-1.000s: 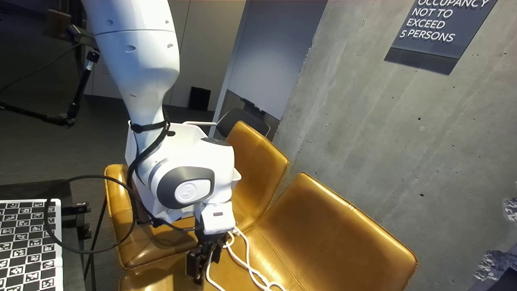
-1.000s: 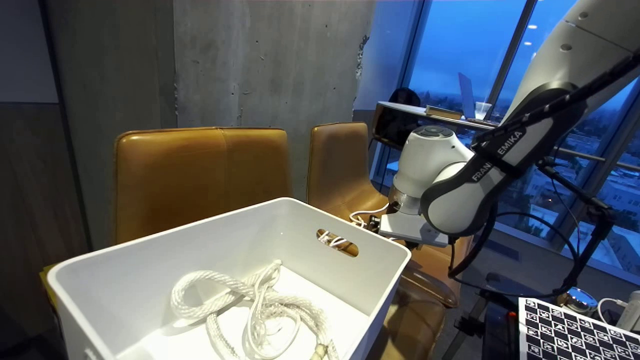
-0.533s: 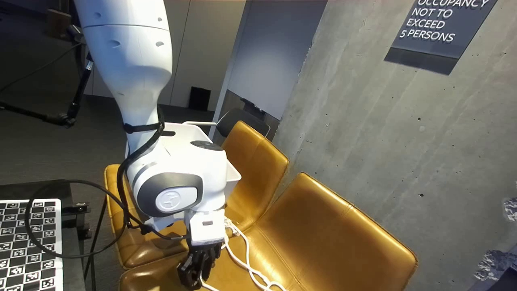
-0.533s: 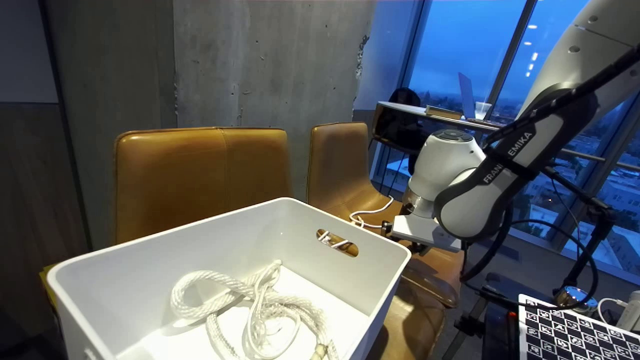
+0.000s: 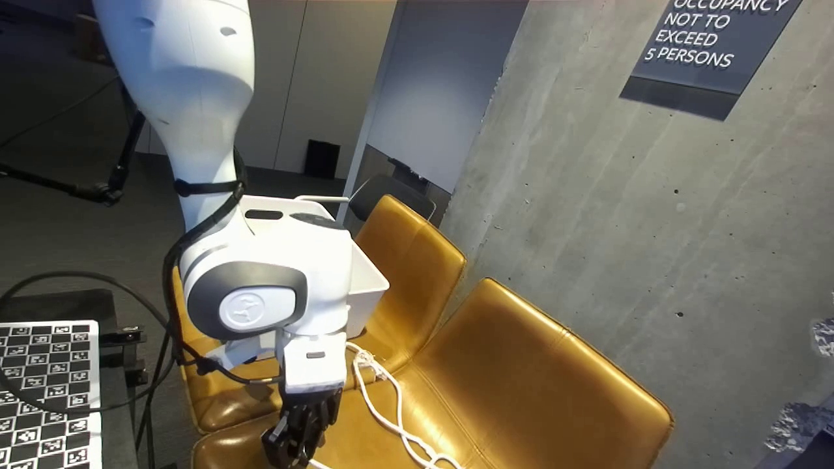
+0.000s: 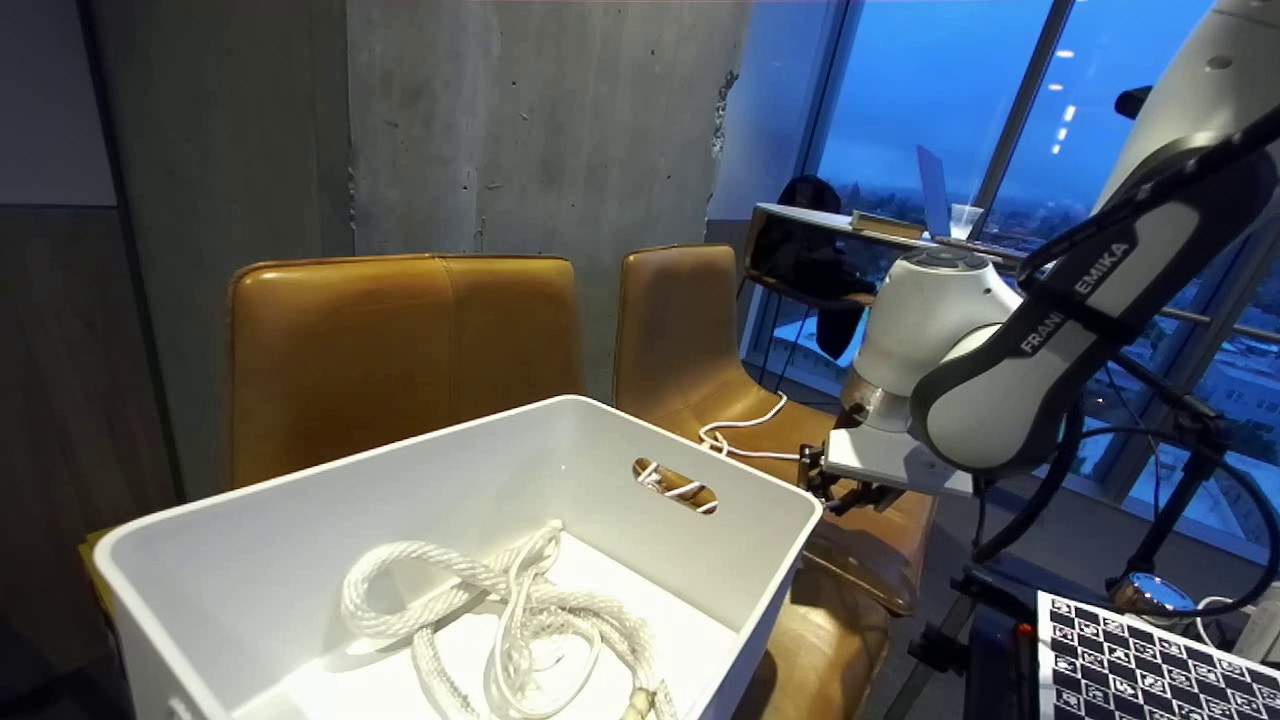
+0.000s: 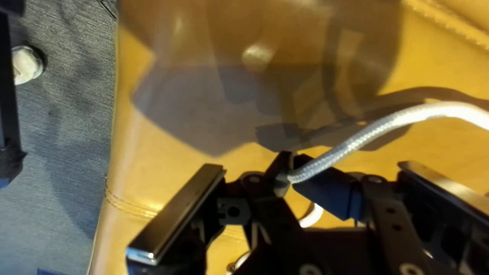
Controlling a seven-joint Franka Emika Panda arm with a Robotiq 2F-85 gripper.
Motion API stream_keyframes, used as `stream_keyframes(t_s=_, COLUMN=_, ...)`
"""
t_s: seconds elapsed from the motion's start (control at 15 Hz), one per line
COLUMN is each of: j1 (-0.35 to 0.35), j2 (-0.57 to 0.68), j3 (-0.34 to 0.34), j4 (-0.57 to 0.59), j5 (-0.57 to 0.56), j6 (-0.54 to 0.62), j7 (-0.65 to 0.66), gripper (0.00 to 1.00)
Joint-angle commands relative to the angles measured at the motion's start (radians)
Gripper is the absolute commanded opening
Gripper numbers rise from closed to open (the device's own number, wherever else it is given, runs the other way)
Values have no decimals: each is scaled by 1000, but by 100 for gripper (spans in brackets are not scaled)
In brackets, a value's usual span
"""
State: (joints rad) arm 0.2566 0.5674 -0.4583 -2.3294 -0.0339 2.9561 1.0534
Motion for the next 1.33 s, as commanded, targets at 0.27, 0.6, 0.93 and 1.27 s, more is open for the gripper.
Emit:
stream_keyframes(t_s=0.27, j1=194, j2=-394, j3=-138, j4=-52, j5=-261, j6=-203, j7=67, gripper=3)
stream_keyframes(t_s=0.6, j1=52, j2=-596, j3=140, j4=39, j5=-401, j6=-362, j7=108, gripper=3)
stream_keyframes(t_s=0.93, j1=-32, j2=-669, j3=425, j4=214, j5=-297, j6=-518, j7=57, gripper=3)
stream_keyframes(t_s=1.27, j1=-28, j2=-613, j3=601, j4=495, j5=-251, j6=-725, j7=61, gripper=3)
